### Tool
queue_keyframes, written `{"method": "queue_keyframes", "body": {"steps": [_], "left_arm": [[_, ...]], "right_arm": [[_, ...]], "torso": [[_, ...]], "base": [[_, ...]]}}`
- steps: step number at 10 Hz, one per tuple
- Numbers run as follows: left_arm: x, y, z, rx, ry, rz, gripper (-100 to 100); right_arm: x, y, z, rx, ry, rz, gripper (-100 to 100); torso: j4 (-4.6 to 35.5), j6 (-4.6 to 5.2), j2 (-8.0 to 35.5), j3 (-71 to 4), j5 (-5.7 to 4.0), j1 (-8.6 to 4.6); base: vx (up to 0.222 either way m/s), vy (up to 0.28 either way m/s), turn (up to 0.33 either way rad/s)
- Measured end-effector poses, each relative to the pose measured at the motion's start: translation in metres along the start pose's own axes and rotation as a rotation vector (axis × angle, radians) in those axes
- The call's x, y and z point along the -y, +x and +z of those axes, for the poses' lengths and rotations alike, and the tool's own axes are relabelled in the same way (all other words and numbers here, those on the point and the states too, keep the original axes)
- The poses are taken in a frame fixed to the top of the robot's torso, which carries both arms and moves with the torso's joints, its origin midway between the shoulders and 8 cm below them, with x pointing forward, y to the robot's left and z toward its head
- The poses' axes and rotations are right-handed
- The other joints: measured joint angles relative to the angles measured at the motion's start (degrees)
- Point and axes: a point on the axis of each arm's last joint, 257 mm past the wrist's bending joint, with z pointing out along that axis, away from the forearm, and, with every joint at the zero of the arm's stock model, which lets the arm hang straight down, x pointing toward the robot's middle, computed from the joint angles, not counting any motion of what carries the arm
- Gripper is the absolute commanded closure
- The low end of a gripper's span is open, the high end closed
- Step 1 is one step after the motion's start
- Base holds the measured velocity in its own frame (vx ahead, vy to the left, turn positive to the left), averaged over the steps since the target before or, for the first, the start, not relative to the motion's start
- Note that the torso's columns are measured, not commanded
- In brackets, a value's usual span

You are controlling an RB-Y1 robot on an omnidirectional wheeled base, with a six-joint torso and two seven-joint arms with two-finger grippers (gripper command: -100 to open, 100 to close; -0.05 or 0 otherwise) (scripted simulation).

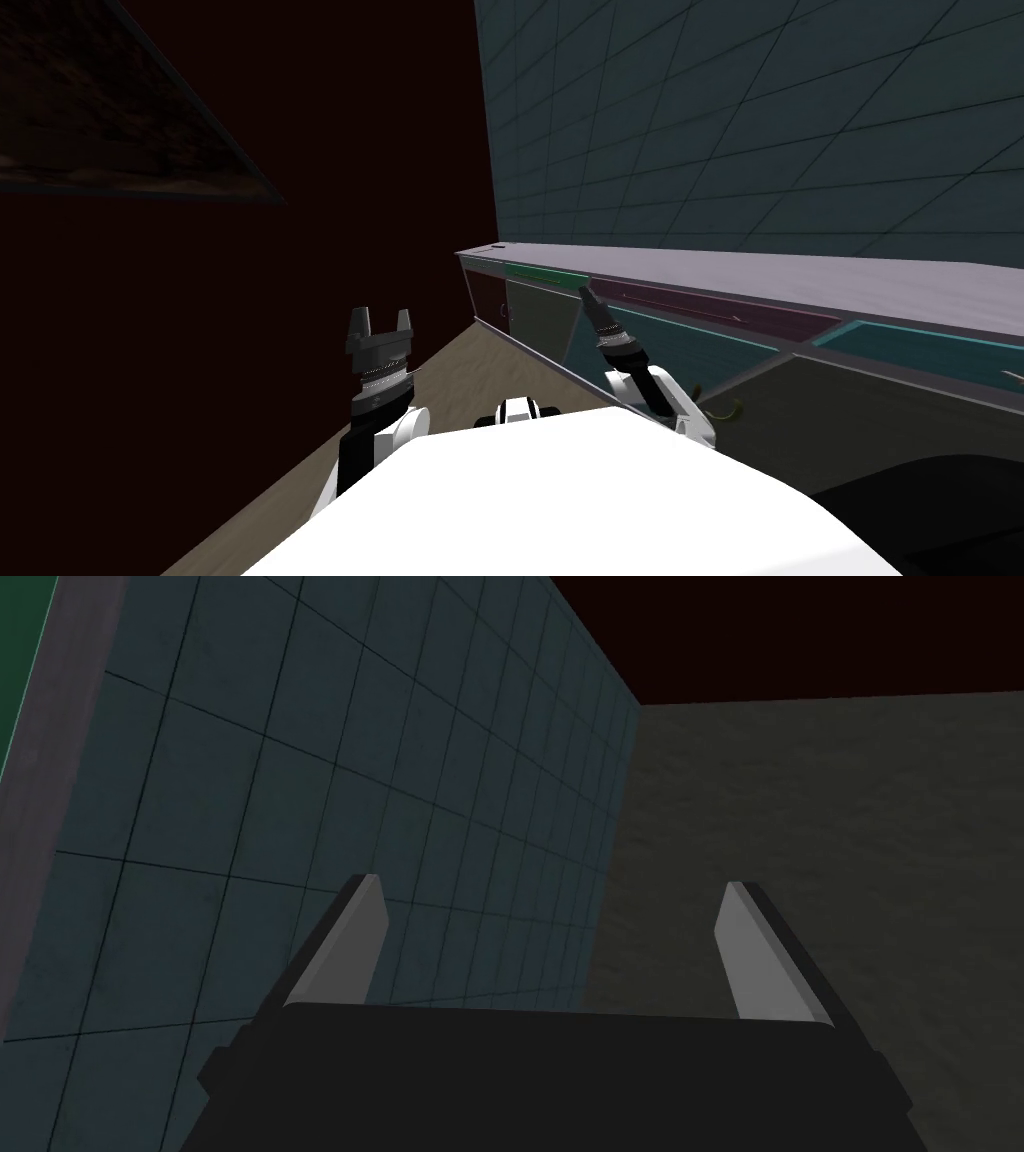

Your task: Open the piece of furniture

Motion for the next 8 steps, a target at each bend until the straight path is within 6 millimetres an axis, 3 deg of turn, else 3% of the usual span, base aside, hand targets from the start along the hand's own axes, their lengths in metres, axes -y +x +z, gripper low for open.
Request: {"method": "queue_keyframes", "body": {"steps": [8], "left_arm": [[0.0, 0.0, 0.0, 0.0, 0.0, 0.0, 0]], "right_arm": [[0.02, 0.016, 0.004, -0.077, -0.011, -0.327, -100]], "torso": [[0.02, 0.0, 0.06, 0.03, -0.01, -0.03]], "base": [[0.017, 0.021, 0.035]]}}
